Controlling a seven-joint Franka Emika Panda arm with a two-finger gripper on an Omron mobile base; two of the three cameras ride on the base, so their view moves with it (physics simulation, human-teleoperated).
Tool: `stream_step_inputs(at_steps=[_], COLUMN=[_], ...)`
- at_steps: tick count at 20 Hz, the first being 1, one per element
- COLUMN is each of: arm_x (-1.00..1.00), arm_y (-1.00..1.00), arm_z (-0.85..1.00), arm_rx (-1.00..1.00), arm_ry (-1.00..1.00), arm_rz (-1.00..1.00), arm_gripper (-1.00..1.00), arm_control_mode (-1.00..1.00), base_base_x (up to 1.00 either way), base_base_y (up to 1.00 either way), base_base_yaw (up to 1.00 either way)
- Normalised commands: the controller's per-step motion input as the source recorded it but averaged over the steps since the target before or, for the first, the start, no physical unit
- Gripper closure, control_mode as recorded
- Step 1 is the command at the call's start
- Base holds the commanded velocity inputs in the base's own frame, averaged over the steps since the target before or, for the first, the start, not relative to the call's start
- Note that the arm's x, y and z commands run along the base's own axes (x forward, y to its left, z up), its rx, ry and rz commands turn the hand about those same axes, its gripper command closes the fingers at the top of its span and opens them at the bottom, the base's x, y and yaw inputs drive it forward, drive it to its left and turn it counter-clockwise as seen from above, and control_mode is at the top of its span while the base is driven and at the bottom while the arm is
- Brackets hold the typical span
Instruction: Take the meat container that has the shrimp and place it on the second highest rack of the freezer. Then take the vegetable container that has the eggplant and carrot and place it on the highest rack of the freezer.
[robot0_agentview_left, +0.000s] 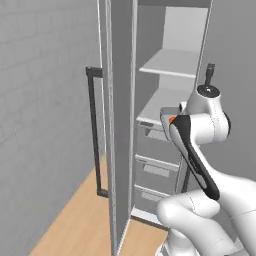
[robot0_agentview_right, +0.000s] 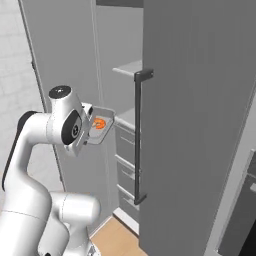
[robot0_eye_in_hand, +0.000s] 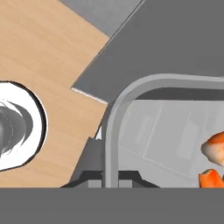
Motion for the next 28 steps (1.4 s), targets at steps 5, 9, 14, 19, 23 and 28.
stream_step_inputs(at_steps=[5,9,14,19,23,28], arm_x=[0.00,0.00,0.00,0.00,0.00,0.00], arm_y=[0.00,0.00,0.00,0.00,0.00,0.00], arm_z=[0.00,0.00,0.00,0.00,0.00,0.00], arm_rx=[0.00,0.00,0.00,0.00,0.00,0.00], arm_ry=[0.00,0.00,0.00,0.00,0.00,0.00], arm_rz=[0.00,0.00,0.00,0.00,0.00,0.00], arm_gripper=[1.00,1.00,1.00,1.00,1.00,1.00], arm_control_mode=[1.00,1.00,1.00,1.00,1.00,1.00], base_base_x=[0.20,0.34,0.19,0.08,0.32,0.54], base_base_y=[0.50,0.64,0.32,0.00,0.06,0.17], base_base_yaw=[-0.48,-0.37,-0.33,-0.32,-0.17,-0.08])
